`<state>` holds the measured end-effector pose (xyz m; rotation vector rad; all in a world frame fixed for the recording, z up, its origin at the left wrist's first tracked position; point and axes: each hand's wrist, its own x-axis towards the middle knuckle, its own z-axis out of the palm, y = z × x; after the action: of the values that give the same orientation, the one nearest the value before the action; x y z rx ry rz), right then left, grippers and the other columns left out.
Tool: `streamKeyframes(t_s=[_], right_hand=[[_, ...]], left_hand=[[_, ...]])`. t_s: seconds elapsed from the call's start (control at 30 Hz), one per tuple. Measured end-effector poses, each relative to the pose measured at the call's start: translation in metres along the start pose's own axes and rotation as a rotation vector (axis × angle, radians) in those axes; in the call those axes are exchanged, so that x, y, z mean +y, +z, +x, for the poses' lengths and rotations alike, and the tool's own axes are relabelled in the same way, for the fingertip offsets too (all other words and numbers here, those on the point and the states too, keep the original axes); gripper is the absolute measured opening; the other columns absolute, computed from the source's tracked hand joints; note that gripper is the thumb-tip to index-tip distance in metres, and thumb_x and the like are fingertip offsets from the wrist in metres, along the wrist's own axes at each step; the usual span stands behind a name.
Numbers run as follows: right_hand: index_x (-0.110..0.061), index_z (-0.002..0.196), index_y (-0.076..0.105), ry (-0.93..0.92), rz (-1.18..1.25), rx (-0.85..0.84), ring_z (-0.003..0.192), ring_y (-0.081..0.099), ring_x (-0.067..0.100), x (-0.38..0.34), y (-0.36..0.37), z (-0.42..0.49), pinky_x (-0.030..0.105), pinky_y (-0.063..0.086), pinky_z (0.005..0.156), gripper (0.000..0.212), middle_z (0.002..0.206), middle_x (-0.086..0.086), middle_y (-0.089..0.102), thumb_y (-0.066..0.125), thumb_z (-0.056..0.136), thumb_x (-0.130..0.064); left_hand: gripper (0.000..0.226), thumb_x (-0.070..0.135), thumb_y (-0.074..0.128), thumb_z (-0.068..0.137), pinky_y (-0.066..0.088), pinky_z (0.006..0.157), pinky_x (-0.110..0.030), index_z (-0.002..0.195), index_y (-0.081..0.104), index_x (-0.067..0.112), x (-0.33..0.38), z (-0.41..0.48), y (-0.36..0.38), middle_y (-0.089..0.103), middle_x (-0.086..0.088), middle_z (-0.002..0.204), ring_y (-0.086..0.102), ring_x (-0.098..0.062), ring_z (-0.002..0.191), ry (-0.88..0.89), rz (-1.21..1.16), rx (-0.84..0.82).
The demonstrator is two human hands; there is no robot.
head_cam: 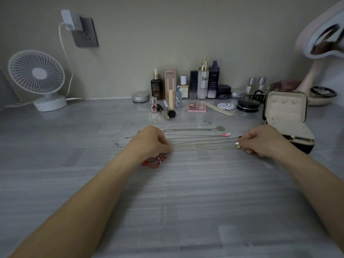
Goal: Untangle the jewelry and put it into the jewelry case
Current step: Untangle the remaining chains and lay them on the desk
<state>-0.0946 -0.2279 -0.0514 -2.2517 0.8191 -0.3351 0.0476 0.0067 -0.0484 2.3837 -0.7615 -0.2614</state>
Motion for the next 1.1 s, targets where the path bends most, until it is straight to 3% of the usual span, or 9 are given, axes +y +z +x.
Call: streamKeyframes(t_s=[0.2, 0.33, 0.4, 0.53, 0.7, 0.87, 1.0, 1.1], right_hand=[[-0.013, 0.064, 0.069, -0.01, 0.018, 0.007, 0.067, 0.06, 0.02, 0.002, 0.001, 0.002, 0.023, 0.035, 0.047, 0.017, 0.072, 0.014, 0.071, 0.063, 0.078, -0.005], [-0.015, 0.064, 0.068, -0.012, 0.023, 0.018, 0.065, 0.059, 0.019, 0.004, 0.001, 0.005, 0.022, 0.034, 0.044, 0.019, 0.07, 0.011, 0.07, 0.063, 0.08, -0.008], [-0.016, 0.062, 0.067, -0.01, 0.027, 0.025, 0.063, 0.057, 0.02, 0.005, 0.001, 0.006, 0.021, 0.034, 0.044, 0.02, 0.065, 0.009, 0.069, 0.064, 0.08, -0.008], [-0.015, 0.06, 0.067, -0.016, 0.032, 0.027, 0.063, 0.056, 0.023, 0.006, 0.001, 0.006, 0.023, 0.036, 0.047, 0.021, 0.061, 0.008, 0.067, 0.063, 0.08, -0.007], [-0.013, 0.06, 0.067, -0.027, 0.016, 0.046, 0.05, 0.047, 0.021, 0.007, 0.0, 0.007, 0.023, 0.035, 0.046, 0.021, 0.047, 0.001, 0.061, 0.063, 0.079, -0.007], [-0.017, 0.063, 0.066, -0.058, -0.07, 0.075, 0.048, 0.044, 0.013, 0.007, 0.001, 0.009, 0.017, 0.039, 0.041, 0.016, 0.046, -0.01, 0.057, 0.067, 0.077, -0.01], [-0.022, 0.07, 0.065, -0.123, -0.095, 0.131, 0.069, 0.054, 0.019, 0.005, 0.003, 0.007, 0.025, 0.041, 0.067, 0.01, 0.067, -0.001, 0.06, 0.068, 0.078, -0.016], [-0.021, 0.076, 0.067, -0.172, -0.021, 0.152, 0.07, 0.054, 0.018, 0.002, 0.003, 0.002, 0.024, 0.039, 0.071, 0.006, 0.065, -0.003, 0.058, 0.067, 0.08, -0.017]], left_hand=[[0.013, 0.01, 0.059, 0.087, 0.054, 0.065, -0.032, 0.076, 0.065, 0.015, 0.001, -0.002, -0.006, 0.065, -0.006, 0.066, 0.061, -0.02, 0.063, -0.024, -0.082, -0.015], [0.011, 0.008, 0.056, 0.089, 0.047, 0.049, -0.025, 0.084, 0.066, 0.011, 0.001, -0.002, -0.01, 0.064, -0.009, 0.069, 0.055, -0.018, 0.054, -0.06, -0.132, -0.035], [0.01, 0.008, 0.056, 0.089, 0.046, 0.046, -0.023, 0.085, 0.065, 0.012, 0.001, -0.003, -0.013, 0.066, -0.012, 0.076, 0.057, -0.019, 0.056, -0.075, -0.158, -0.033], [0.009, 0.007, 0.057, 0.088, 0.04, 0.036, -0.016, 0.088, 0.066, 0.009, 0.0, -0.005, -0.019, 0.065, -0.012, 0.075, 0.051, -0.011, 0.043, -0.079, -0.152, -0.007], [0.008, 0.014, 0.06, 0.087, 0.038, 0.038, -0.014, 0.09, 0.067, 0.014, -0.004, -0.007, -0.032, 0.065, -0.003, 0.079, 0.052, -0.009, 0.055, -0.029, -0.002, 0.011], [0.004, 0.02, 0.07, 0.08, 0.035, 0.044, -0.016, 0.082, 0.069, 0.022, -0.007, -0.013, -0.042, 0.059, 0.008, 0.073, 0.047, -0.006, 0.055, 0.0, 0.175, -0.142], [0.012, 0.026, 0.075, 0.076, 0.035, 0.047, -0.018, 0.084, 0.069, 0.019, -0.006, -0.015, -0.039, 0.056, 0.009, 0.074, 0.048, -0.005, 0.059, 0.042, 0.18, -0.191], [0.024, 0.037, 0.079, 0.069, 0.043, 0.057, -0.022, 0.082, 0.067, 0.02, -0.001, -0.016, -0.03, 0.058, 0.008, 0.078, 0.055, -0.01, 0.073, 0.05, 0.192, -0.22]])
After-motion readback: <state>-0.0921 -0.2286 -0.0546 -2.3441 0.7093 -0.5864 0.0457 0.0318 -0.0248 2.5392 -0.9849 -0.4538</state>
